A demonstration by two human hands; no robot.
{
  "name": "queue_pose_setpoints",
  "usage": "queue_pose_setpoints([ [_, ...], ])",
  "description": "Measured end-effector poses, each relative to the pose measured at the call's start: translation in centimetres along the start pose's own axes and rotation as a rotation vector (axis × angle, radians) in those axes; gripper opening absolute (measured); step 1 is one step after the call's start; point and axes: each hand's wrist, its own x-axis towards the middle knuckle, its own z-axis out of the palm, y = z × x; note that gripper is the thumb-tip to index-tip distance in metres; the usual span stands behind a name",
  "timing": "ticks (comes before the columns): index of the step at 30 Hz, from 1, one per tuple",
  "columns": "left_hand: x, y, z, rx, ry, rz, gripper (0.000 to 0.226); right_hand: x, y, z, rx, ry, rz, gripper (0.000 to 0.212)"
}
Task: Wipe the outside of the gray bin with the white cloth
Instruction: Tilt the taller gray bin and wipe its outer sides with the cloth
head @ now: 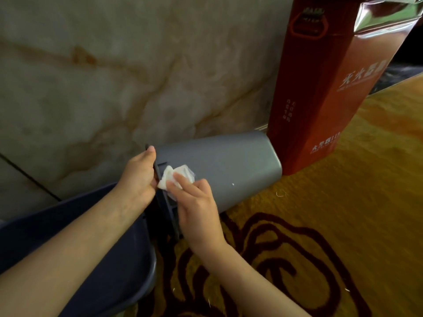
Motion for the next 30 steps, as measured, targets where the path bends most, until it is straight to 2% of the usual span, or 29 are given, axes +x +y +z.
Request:
queue_pose_setpoints([
  [4,-0.3,0.4,0.7,0.079,0.028,0.037,0.029,-1.3,3.1,-1.7,-0.053,0.081,-0.015,0.033],
  [6,-0.3,0.9,0.8,0.126,0.026,0.053,0.031,-1.8,5.6,-2.9,-0.127,0.171,0.049,0.035],
  [10,-0.6,1.9,1.1,0.167,0.03,0.076,0.031,-1.4,11.3,-6.1,-0.174,0.388,0.344,0.036],
  [12,-0.7,2.6,1.7,0.18,0.033,0.083,0.031,-0.8,13.1,-7.3,-0.153,0.421,0.519,0.031],
  [15,-0.6,4.0,2.6,0.19,0.054,0.075,0.03,-0.1,12.5,-7.4,-0.112,0.43,0.619,0.028],
  [17,-0.5,4.5,3.1,0.202,0.056,0.054,0.029,0.2,9.8,-7.1,-0.068,0.398,0.566,0.031],
  [21,-0.5,4.7,4.0,0.189,0.039,0.008,0.021,-0.3,2.9,-6.1,0.063,0.257,0.301,0.037],
  [24,-0.3,4.9,4.6,0.178,0.038,0.003,0.018,-0.9,-0.3,-5.2,0.116,0.26,0.186,0.034],
  [26,0.0,5.0,4.9,0.171,0.053,-0.011,0.027,-1.3,-0.9,-4.9,0.126,0.293,0.191,0.032],
  [29,-0.1,5.5,5.5,0.172,0.035,-0.052,0.017,-1.5,0.2,-5.2,0.086,0.344,0.227,0.033],
  [30,0.2,5.6,5.6,0.154,0.047,-0.07,0.021,-1.5,1.1,-5.6,0.077,0.381,0.256,0.032],
])
